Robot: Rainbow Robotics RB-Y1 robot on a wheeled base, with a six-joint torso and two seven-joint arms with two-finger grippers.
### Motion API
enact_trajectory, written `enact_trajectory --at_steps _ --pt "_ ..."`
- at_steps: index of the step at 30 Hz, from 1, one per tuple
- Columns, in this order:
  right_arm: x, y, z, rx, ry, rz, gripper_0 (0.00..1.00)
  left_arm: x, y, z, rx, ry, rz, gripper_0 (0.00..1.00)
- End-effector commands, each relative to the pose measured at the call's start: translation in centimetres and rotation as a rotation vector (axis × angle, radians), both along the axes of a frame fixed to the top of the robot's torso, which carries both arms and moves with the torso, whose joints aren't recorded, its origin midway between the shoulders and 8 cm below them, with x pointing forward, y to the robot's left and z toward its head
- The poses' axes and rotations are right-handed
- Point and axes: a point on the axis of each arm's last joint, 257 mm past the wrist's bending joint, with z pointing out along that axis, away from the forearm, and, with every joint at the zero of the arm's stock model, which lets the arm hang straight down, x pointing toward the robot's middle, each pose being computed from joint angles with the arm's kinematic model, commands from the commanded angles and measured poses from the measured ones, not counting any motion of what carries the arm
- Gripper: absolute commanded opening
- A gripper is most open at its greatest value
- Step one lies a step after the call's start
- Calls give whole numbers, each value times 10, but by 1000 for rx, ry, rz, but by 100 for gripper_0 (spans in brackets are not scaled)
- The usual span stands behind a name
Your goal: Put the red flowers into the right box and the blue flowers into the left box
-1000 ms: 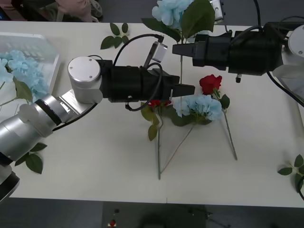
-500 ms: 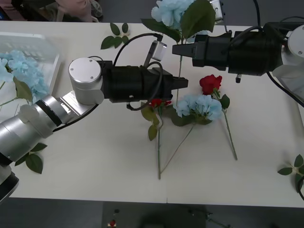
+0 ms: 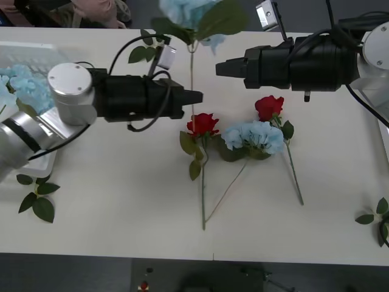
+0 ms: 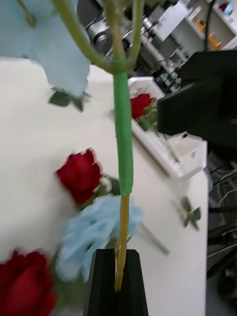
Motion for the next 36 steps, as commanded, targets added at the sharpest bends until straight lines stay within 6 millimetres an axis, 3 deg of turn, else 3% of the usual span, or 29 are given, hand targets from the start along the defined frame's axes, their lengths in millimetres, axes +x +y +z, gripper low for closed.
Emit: enact_trajectory --at_steps 1,4,7,9,13,16,20,23,27,28,30,33,34,36 --pt "-9 11 25 -8 -33 36 87 1 126 7 182 -3 47 0" --pt "-15 -3 9 -54 55 37 87 -10 223 26 325 28 105 0" --pt "-22 -29 -14 -137 182 12 87 -27 298 35 472 60 154 0" --pt "-24 -60 -38 -254 261 -38 87 -37 348 36 569 92 200 0" --pt "-31 -148 -97 -599 379 -175 87 -46 462 14 824 154 341 0" --pt "-33 -206 -122 -820 410 -264 87 -56 504 -6 917 203 389 0" --pt "-31 -256 -140 -984 404 -348 87 -61 553 -32 1027 234 459 0" --pt "-22 -272 -151 -1038 354 -385 87 -62 564 -39 1062 240 471 2" --pt "-6 -272 -178 -1051 299 -422 87 -61 576 -39 1119 223 476 73" --pt "-3 -270 -184 -1041 297 -432 87 -61 579 -37 1124 218 482 86" --pt "0 -266 -196 -1036 282 -433 87 -59 577 -28 1111 200 481 100" --pt "5 -261 -201 -1031 266 -434 87 -55 564 -17 1084 165 445 100" --pt "11 -250 -206 -1013 252 -431 87 -50 534 8 991 122 396 100" --pt "19 -240 -210 -981 236 -439 86 -50 492 39 850 81 322 100"
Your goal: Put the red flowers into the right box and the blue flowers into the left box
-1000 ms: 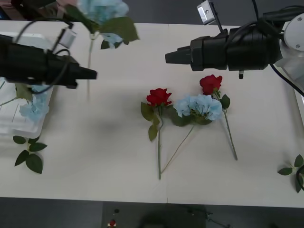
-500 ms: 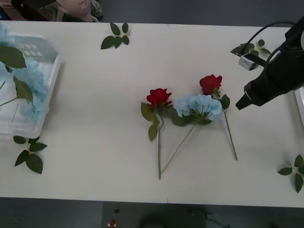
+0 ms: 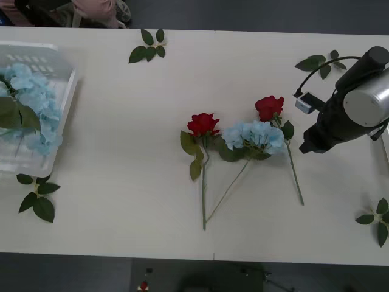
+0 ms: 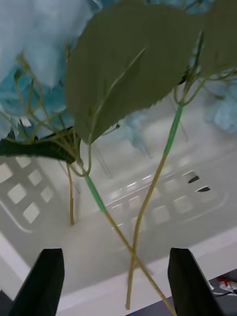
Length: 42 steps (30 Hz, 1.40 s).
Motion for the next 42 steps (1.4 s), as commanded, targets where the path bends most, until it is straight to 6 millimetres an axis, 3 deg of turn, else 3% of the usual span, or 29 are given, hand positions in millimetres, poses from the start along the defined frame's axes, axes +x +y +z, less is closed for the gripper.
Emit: enact_trajectory --at_steps 1,4,5,6,7,8,10,12,14,18,23,25,29,33,37,39,42 --pt "24 26 8 84 -72 -32 85 8 -57 89 -164 -122 -192 100" --pt "33 39 -2 115 -88 -39 82 10 -136 132 -388 -182 -320 100" --pt "35 40 -3 116 -92 -37 82 13 -150 139 -422 -198 -341 100" --pt "36 46 -9 125 -90 -40 82 21 -181 147 -483 -220 -362 100" --pt "37 47 -11 125 -92 -40 82 25 -193 147 -504 -223 -365 100" --pt "39 48 -12 120 -96 -37 82 35 -219 146 -537 -235 -371 100" --pt "40 49 -15 108 -101 -29 81 49 -251 135 -551 -249 -371 100" --pt "39 48 -19 92 -102 -25 78 69 -297 112 -576 -266 -369 100" --pt "39 47 -22 74 -108 -17 75 84 -329 90 -584 -275 -359 100" --pt "42 42 -34 78 -117 -31 58 102 -399 46 -624 -273 -337 100" --pt "47 41 -43 81 -127 -37 45 96 -454 12 -648 -199 -307 100" --pt "49 38 -45 76 -126 -44 35 87 -474 -3 -646 -145 -298 100" --pt "50 37 -44 75 -126 -46 0 66 -497 -35 -605 -12 -254 100" --pt "51 40 -38 89 -120 -57 0 57 -512 -55 -535 54 -201 100" --pt "57 38 -15 144 -128 -85 0 51 -541 -73 -472 81 -135 100" --pt "59 34 4 175 -130 -102 0 48 -556 -78 -451 87 -102 100" --pt "63 14 54 234 -158 -149 0 41 -577 -87 -420 92 -66 100"
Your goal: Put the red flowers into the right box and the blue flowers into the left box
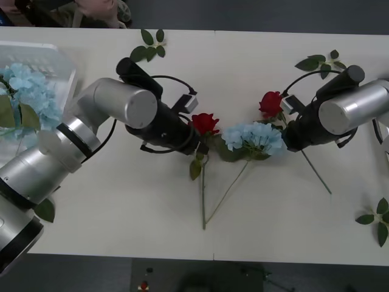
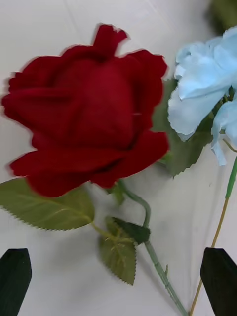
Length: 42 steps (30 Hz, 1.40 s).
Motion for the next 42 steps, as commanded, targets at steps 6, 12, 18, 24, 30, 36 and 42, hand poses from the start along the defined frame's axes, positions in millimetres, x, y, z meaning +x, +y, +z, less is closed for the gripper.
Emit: enact_trajectory --at_steps 6,12,18,24,30,36,42 --pt "24 -106 192 149 -162 -227 0 -9 -67 2 72 -6 41 100" --pt "9 -225 220 26 -195 -420 0 1 -62 -22 172 -30 37 100" --pt "7 -321 195 -177 -243 -477 0 10 -51 -25 213 -55 41 96" --pt "8 -379 142 -232 -311 -561 0 10 -48 -33 250 -83 19 20" --pt "0 -411 121 -297 -351 -596 0 7 -49 -39 255 -85 11 13" --pt "1 -412 118 -303 -367 -589 47 10 -44 -39 264 -91 16 1" --pt "4 -402 105 -275 -358 -590 60 41 -9 2 256 -181 46 0"
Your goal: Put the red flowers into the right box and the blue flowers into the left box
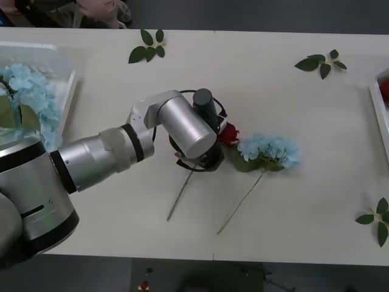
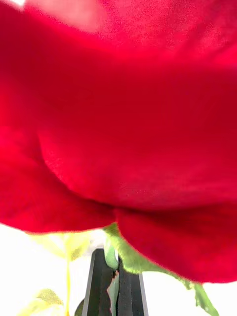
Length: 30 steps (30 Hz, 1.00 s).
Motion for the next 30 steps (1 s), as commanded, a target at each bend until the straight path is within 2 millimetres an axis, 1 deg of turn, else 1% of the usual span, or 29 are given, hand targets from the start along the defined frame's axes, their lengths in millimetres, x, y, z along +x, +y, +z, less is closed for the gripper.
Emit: enact_trajectory --at_steps 1,2,3,4,5,6,7,8,9,10,11,12,13,14,15,16,17,18,19,20,21,22,26,28,30 --pt "9 5 4 17 -31 4 61 40 27 64 -47 -118 27 0" --pt "10 8 2 22 -33 7 62 49 42 90 -76 -151 31 0" --pt "11 11 1 35 -36 7 63 53 50 108 -102 -171 31 0" --pt "12 13 0 51 -43 6 64 54 52 127 -146 -186 22 0" --pt "15 19 0 73 -52 12 66 49 45 155 -234 -190 4 0" --pt "17 25 -2 91 -51 18 67 44 37 178 -311 -187 -12 0" --pt "18 30 -3 105 -47 26 68 39 31 192 -359 -187 -31 0" --pt "22 48 -6 153 -37 46 70 29 10 227 -463 -205 -98 0" --pt "23 55 -6 172 -32 56 71 25 0 242 -504 -223 -131 0" --pt "29 74 -6 211 -27 90 73 14 -20 265 -587 -239 -174 0" --pt "33 94 -5 243 -24 132 73 6 -40 283 -680 -242 -187 0" --pt "39 116 1 280 -32 188 75 -1 -63 301 -790 -249 -196 0" --pt "44 146 8 326 -49 260 75 -9 -87 318 -920 -245 -193 0" --pt "46 168 15 358 -66 316 75 -12 -101 329 -1001 -259 -186 0" --pt "45 185 18 388 -75 352 76 -11 -108 334 -1039 -275 -181 0" --pt "42 216 24 459 -97 409 76 -12 -124 341 -1093 -293 -178 0" --pt "37 239 29 519 -112 447 76 -10 -134 341 -1105 -308 -176 0" --pt "30 268 36 574 -129 503 78 -9 -147 343 -1101 -340 -192 0" --pt "26 285 41 596 -138 537 79 -8 -152 344 -1100 -352 -196 0" --pt "19 309 48 639 -165 582 79 -6 -160 349 -1104 -360 -199 0" --pt "11 329 56 667 -196 619 80 -7 -167 349 -1107 -359 -200 0" --pt "6 345 62 693 -220 647 80 -5 -167 351 -1108 -369 -198 0" --pt "-18 403 92 821 -326 728 80 -5 -161 360 -1133 -357 -192 0" --pt "-27 423 108 884 -370 754 80 -6 -157 363 -1138 -356 -199 0" --pt "-35 433 119 917 -393 774 80 -8 -155 366 -1143 -352 -202 0"
